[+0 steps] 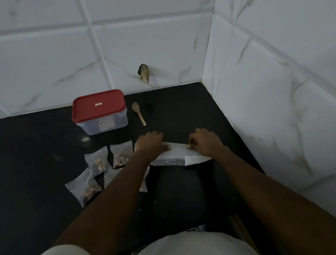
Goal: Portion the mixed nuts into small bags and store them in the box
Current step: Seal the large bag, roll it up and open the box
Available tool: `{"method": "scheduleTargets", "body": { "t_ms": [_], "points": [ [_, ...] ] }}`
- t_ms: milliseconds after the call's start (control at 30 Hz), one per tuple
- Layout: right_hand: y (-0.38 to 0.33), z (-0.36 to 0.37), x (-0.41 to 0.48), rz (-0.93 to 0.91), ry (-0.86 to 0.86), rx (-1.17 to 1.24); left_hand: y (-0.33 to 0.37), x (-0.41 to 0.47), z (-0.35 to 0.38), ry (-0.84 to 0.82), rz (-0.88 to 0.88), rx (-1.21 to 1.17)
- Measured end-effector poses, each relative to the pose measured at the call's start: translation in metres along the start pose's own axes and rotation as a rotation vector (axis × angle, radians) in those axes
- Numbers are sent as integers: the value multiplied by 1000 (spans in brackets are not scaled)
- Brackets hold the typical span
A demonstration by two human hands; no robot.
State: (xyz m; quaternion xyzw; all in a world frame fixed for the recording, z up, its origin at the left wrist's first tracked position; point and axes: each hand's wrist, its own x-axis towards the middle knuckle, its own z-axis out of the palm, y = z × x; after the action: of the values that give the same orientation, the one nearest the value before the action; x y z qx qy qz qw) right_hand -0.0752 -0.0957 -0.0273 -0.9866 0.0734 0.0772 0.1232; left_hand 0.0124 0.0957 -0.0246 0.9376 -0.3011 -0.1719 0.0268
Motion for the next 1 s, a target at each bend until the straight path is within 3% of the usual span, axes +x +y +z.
{"method": "scheduleTargets", "body": {
  "t_ms": [67, 233, 433, 567, 733, 1000],
  "points": [
    [2, 4, 0, 13, -7, 11, 4, -1, 6, 67, 54, 108],
    [6, 13, -11, 2, -120, 0, 3, -5, 15, 86, 56, 100],
    [1, 50, -40, -292, 136, -177, 13, -9, 29, 187, 44, -39],
    [16, 57, -35, -210, 113, -194, 23, -15, 34, 289, 97, -41],
    [42, 50, -31, -146, 109, -166, 21, -19, 51, 141, 55, 23],
    [35, 44, -24, -101, 81, -66, 12, -11, 48, 57, 59, -52]
  ]
}}
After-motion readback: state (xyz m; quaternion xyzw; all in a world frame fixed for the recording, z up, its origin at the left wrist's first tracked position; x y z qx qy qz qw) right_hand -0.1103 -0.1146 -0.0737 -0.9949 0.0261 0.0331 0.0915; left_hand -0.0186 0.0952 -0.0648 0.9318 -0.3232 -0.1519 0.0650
